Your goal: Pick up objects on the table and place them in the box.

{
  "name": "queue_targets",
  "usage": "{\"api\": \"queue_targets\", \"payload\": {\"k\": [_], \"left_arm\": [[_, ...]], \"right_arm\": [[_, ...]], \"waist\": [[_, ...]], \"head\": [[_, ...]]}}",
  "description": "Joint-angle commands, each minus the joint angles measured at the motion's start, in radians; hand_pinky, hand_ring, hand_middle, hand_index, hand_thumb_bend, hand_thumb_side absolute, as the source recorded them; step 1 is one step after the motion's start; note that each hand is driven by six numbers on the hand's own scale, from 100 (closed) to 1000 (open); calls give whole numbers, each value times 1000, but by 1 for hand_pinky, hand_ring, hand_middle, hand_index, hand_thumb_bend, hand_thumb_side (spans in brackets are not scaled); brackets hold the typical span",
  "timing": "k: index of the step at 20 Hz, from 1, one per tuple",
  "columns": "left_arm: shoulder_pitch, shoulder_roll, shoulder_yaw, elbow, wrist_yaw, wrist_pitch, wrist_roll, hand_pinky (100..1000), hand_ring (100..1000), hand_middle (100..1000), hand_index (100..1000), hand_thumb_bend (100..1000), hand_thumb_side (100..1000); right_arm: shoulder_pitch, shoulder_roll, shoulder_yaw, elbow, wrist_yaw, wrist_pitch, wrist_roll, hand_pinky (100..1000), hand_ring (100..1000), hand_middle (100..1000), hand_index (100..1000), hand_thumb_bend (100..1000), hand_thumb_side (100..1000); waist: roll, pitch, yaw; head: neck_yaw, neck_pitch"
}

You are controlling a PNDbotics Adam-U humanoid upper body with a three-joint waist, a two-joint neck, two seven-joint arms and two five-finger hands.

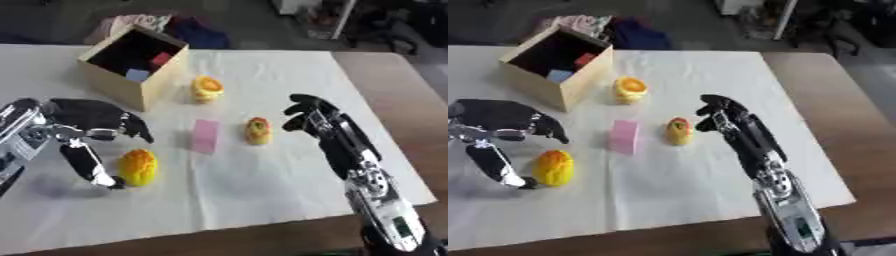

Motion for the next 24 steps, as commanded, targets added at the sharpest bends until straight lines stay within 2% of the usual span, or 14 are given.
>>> {"api": "queue_targets", "payload": {"k": [1, 2, 4, 14, 16, 17, 19, 21, 24], "left_arm": [[-17, 9, 10, -15, -8, -236, -243, 833, 761, 826, 925, 541, 397], [-17, 4, 9, -13, -16, -238, -244, 832, 759, 825, 926, 552, 365], [-15, -8, 10, -1, -30, -239, -243, 827, 753, 819, 922, 544, 365], [-14, -62, 9, 85, -95, -254, -163, 757, 640, 696, 821, 412, 360], [-11, -62, 15, 91, -90, -256, -149, 727, 593, 633, 777, 326, 340], [-10, -60, 20, 90, -83, -254, -139, 704, 555, 581, 734, 245, 318], [-8, -52, 33, 77, -58, -242, -113, 681, 510, 521, 682, 187, 301], [-8, -38, 43, 51, -31, -228, -93, 659, 475, 476, 637, 148, 289], [-18, -3, 56, -8, 17, -208, -80, 653, 464, 463, 621, 149, 287]], "right_arm": [[-12, -14, -8, -12, 2, 0, 3, 679, 587, 632, 812, 100, 719], [-12, -14, -8, -12, 2, 0, 3, 679, 587, 632, 812, 100, 720], [-12, -15, -8, -12, 3, 0, 3, 679, 587, 632, 812, 100, 720], [-12, -13, -8, -12, 2, 0, 3, 680, 587, 633, 810, 100, 721], [-11, -13, -9, -12, 2, 0, 2, 680, 587, 633, 810, 100, 723], [-11, -12, -10, -12, 3, 0, 2, 680, 587, 633, 810, 100, 722], [-11, -12, -10, -12, 3, 0, 1, 680, 587, 633, 810, 100, 722], [-11, -12, -10, -12, 4, 0, 1, 680, 587, 633, 810, 100, 723], [-10, -13, -11, -12, 4, 0, 0, 680, 587, 633, 810, 100, 722]], "waist": [[5, -1, -1], [5, -1, -1], [4, -2, -1], [2, 1, -5], [2, 2, -5], [2, 2, -5], [3, 3, -4], [4, 3, -3], [5, 2, -3]], "head": [[-4, -13], [-4, -12], [-4, -12], [-5, -13], [-5, -13], [-6, -13], [-8, -13], [-10, -13], [-10, -14]]}}
